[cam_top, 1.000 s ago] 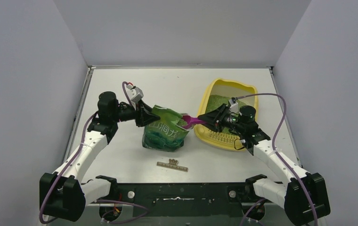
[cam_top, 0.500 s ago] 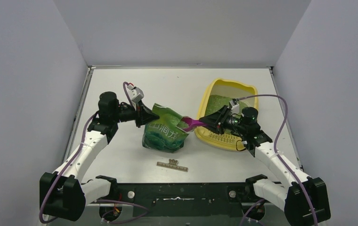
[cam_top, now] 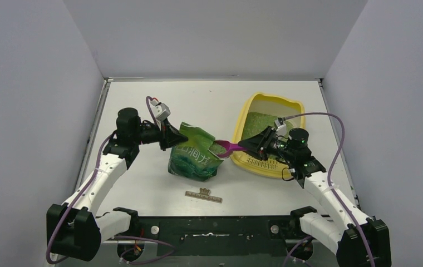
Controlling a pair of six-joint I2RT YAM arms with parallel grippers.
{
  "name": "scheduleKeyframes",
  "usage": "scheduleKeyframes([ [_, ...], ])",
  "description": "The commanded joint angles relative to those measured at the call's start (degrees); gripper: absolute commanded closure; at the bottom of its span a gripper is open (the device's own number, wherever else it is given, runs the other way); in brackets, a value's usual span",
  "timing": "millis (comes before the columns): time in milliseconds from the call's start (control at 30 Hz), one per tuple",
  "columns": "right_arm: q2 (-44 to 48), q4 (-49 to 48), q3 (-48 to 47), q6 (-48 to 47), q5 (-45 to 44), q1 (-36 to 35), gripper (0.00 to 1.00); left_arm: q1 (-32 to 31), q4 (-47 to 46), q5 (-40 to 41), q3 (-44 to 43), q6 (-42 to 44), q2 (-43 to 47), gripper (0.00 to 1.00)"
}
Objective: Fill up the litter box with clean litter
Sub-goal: 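Scoop the cat litter from the cat litter bag.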
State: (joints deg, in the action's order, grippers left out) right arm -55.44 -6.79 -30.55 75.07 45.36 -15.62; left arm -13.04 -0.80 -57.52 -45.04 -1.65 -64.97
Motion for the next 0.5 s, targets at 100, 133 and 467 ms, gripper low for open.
scheduleKeyframes([
  [100,0.38,-7.63,0.23,3.28,2.09,-0.25,1.0,0.16,-1.33,-0.49,-2.73,0.77,0.42,1.0],
  [133,0.01,-7.13,-0.22,2.7,2.36,-1.01,1.0,0.12,-1.41,-0.57,-2.77,0.71,0.33,1.0],
  [467,4.56,10.94,-3.95,-7.29,4.31,4.94,1.0,0.06,-1.22,-0.25,-2.95,0.77,0.6,1.0],
])
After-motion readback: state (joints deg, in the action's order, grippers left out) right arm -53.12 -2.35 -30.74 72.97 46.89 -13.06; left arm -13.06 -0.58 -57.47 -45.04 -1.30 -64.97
